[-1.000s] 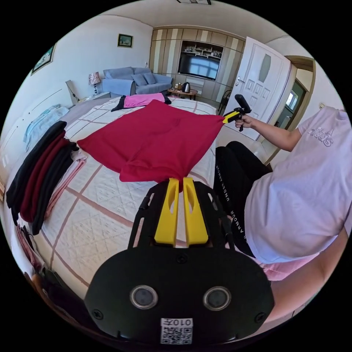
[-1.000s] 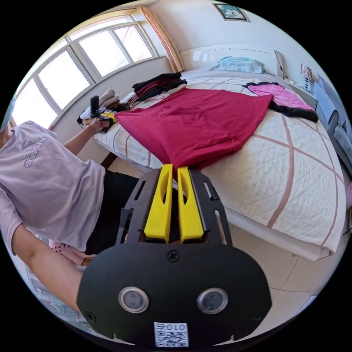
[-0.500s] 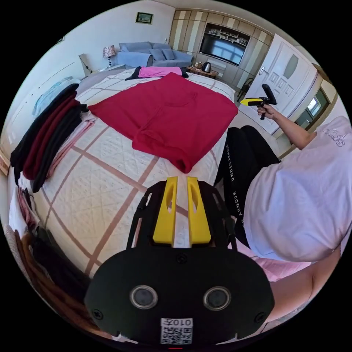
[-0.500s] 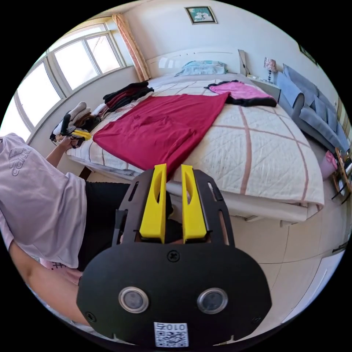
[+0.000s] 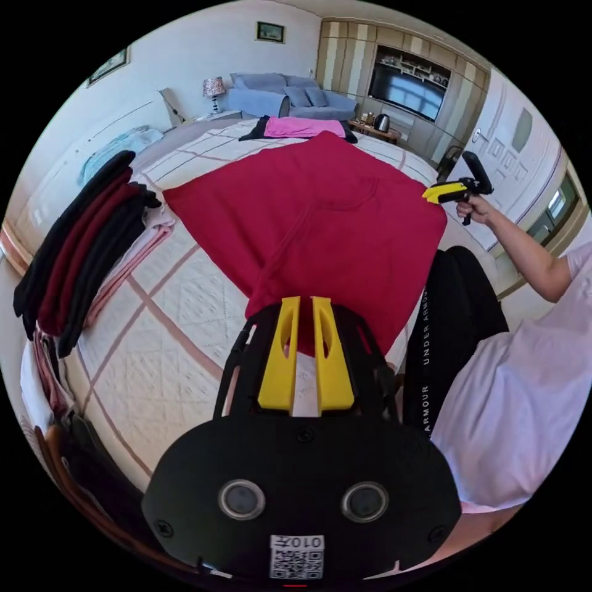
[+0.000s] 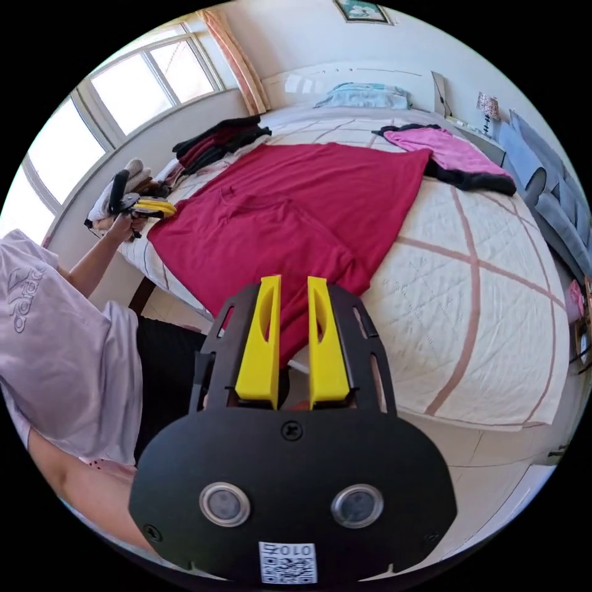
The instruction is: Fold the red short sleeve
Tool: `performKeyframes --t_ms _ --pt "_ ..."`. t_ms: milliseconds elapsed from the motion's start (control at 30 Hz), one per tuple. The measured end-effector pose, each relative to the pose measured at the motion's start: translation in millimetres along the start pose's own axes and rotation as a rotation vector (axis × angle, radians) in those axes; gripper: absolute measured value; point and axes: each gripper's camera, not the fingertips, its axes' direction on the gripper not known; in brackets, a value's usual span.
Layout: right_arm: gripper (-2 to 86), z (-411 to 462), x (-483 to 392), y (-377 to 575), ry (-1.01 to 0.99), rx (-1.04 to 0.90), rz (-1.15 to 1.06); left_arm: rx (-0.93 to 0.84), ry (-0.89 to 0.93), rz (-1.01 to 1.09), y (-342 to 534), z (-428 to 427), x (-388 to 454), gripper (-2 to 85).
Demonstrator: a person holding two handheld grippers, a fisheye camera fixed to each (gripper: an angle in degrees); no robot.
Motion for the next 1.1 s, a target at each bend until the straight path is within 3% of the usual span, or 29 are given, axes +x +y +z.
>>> performKeyframes --t_ms 100,233,367,500,600,667,800,1100 --pt "9.8 -38.6 20.6 -33.2 0.118 0.154 0.058 0.144 -0.068 -0.079 -32.1 -40.3 -23.3 7.0" --pt "11.5 -38.7 83.4 -131.4 0.212 0.104 0.151 0.166 -0.289 -0.081 -120.1 -42.3 -55.7 8.9" --pt "11.0 -3.9 139.9 -207.1 0.136 0.021 0.246 0.006 -0.274 -0.201 -218.3 19.8 -115.6 10.9" --pt "10.4 35.1 176.2 -257.0 0.177 -0.074 0.317 -0.129 -0.327 -0.313 -260.7 69.0 -149.2 12.3" --pt "8.7 62.3 187.7 -267.6 0.209 -0.161 0.325 -0.218 -0.319 -0.363 -271.6 91.1 -165.4 12.9" --pt "6.4 62.3 183.9 -267.6 0.290 -0.141 0.318 -0.249 -0.319 -0.376 -273.9 100.1 -170.0 13.0" --pt "3.9 49.1 169.5 -257.3 0.259 -0.100 0.240 -0.320 -0.332 -0.365 -272.0 117.6 -173.0 12.5" --pt "3.5 26.1 159.6 -221.0 0.133 -0.063 0.168 -0.161 -0.266 -0.406 -247.2 110.6 -167.6 5.0"
